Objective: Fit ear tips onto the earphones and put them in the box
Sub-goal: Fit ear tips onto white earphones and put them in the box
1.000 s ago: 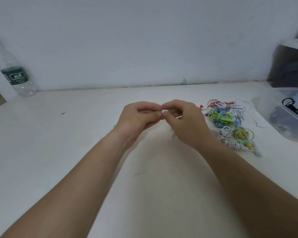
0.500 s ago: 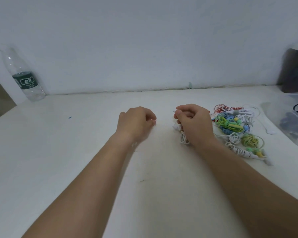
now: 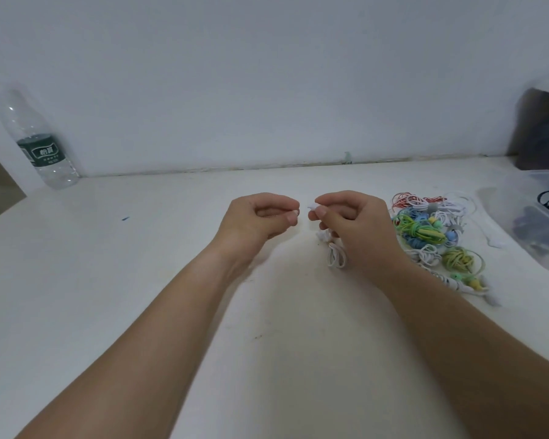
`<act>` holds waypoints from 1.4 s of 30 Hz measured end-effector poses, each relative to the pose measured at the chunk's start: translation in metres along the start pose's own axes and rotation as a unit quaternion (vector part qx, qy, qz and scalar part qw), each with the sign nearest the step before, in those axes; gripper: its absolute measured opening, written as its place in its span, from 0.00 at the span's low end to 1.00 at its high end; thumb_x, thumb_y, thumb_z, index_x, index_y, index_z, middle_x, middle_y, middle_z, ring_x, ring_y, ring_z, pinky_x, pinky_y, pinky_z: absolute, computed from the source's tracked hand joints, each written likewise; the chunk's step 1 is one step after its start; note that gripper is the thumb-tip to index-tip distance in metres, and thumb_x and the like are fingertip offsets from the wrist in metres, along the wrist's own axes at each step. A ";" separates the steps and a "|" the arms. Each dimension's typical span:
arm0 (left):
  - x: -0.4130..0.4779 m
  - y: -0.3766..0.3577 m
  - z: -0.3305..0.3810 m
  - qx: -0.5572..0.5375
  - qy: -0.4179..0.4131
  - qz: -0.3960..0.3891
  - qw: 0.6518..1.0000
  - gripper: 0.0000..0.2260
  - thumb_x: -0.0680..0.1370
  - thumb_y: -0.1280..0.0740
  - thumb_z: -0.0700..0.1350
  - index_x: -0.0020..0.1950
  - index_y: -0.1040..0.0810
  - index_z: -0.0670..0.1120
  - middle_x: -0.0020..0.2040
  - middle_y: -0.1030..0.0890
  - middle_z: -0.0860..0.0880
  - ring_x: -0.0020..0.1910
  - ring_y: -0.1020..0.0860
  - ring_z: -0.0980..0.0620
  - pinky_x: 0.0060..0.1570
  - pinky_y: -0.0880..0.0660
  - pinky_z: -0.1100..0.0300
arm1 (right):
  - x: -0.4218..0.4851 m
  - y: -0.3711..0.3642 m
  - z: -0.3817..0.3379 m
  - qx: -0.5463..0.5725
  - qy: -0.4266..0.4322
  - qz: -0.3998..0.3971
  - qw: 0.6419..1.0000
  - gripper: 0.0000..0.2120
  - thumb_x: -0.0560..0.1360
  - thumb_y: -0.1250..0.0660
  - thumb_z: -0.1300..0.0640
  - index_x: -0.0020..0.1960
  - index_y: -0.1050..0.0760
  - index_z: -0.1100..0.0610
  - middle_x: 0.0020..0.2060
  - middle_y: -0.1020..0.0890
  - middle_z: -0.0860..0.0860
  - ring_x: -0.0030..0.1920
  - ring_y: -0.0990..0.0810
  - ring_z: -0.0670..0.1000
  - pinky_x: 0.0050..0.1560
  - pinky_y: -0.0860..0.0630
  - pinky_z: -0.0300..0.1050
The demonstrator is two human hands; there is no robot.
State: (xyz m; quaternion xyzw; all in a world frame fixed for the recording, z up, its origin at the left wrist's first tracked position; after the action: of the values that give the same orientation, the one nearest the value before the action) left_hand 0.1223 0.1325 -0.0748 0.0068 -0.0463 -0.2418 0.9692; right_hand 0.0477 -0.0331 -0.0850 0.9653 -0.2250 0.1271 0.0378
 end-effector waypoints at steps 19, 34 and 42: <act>-0.009 -0.005 0.007 -0.172 0.032 -0.049 0.983 0.08 0.75 0.31 0.30 0.48 0.18 0.41 0.47 0.14 0.44 0.46 0.15 0.49 0.46 0.21 0.65 | -0.012 -0.003 -0.019 0.002 0.022 -0.040 0.999 0.05 0.74 0.26 0.63 0.48 0.17 0.57 0.39 0.15 0.53 0.35 0.19 0.46 0.39 0.22 0.40; -0.012 -0.004 0.010 -0.147 0.042 -0.050 0.987 0.07 0.75 0.31 0.31 0.47 0.19 0.41 0.44 0.13 0.45 0.44 0.14 0.51 0.41 0.20 0.65 | -0.009 0.001 -0.018 -0.020 0.010 -0.051 0.998 0.04 0.74 0.27 0.63 0.48 0.15 0.56 0.36 0.15 0.50 0.35 0.20 0.46 0.39 0.24 0.40; -0.013 -0.003 0.009 -0.129 0.045 -0.101 0.985 0.07 0.65 0.26 0.37 0.41 0.17 0.45 0.41 0.14 0.45 0.42 0.15 0.50 0.39 0.21 0.65 | -0.008 0.008 -0.018 0.004 -0.033 -0.150 0.988 0.06 0.75 0.28 0.63 0.47 0.15 0.55 0.38 0.15 0.53 0.38 0.20 0.48 0.43 0.25 0.46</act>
State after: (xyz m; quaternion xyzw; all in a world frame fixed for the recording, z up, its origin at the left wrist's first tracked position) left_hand 0.1088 0.1359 -0.0667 -0.1031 0.0298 -0.3418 0.9336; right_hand 0.0331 -0.0348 -0.0692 0.9919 -0.0779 0.0893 0.0448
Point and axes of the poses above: each hand's wrist, its own x-axis towards the middle knuckle, its own y-axis out of the back of the hand, z = x × y, the point moved 2 cm from there along x, towards the middle knuckle
